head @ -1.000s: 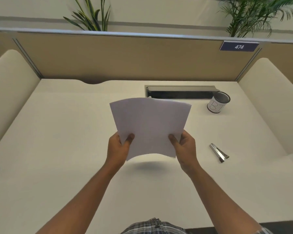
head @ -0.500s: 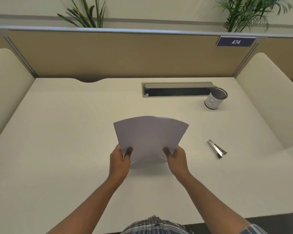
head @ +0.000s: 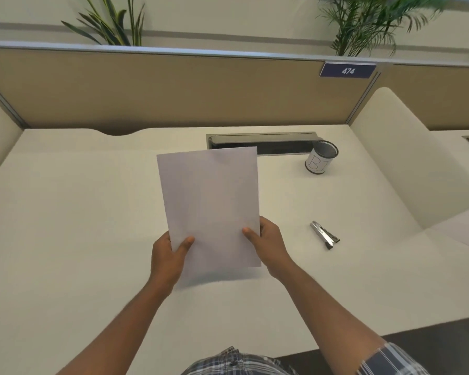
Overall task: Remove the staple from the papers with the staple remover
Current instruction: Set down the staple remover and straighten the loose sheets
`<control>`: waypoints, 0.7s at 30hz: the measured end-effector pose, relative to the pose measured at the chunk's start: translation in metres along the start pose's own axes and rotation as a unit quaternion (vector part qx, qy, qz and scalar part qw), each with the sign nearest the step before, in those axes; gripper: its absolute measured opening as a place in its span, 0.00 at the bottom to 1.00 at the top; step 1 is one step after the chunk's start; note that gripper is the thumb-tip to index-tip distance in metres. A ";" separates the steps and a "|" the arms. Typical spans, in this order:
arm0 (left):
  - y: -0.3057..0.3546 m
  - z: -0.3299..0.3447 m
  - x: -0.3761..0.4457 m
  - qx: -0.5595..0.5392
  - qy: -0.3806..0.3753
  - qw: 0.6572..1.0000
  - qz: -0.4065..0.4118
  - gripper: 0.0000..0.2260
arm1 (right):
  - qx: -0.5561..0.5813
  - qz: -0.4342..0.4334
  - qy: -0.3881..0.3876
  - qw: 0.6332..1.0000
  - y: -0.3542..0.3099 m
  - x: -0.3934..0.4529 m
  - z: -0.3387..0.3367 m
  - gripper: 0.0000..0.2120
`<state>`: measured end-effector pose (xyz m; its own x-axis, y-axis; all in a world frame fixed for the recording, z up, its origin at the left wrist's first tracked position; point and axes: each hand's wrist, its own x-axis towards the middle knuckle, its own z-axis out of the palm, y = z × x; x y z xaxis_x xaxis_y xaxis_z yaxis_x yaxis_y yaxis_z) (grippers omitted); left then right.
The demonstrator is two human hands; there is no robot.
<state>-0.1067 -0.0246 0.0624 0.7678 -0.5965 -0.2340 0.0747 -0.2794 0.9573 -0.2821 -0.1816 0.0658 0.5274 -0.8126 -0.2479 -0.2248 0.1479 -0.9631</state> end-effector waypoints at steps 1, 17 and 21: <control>0.000 0.001 0.001 0.008 0.004 1.000 0.004 0.05 | -0.010 0.001 0.011 1.000 0.001 0.002 -0.004 0.12; 0.009 -0.004 0.011 -0.014 0.042 0.999 -0.004 0.08 | -0.415 0.161 0.279 0.851 0.089 0.019 -0.144 0.35; 0.013 -0.005 0.012 -0.030 0.041 0.999 -0.010 0.07 | -0.414 0.162 0.277 0.852 0.091 0.022 -0.152 0.29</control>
<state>-0.0933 -0.0322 0.0727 0.8153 -0.5268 -0.2402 0.1258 -0.2438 0.9616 -0.4159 -0.2715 -0.0115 -0.0871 -0.9801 -0.1783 -0.9066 0.1522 -0.3936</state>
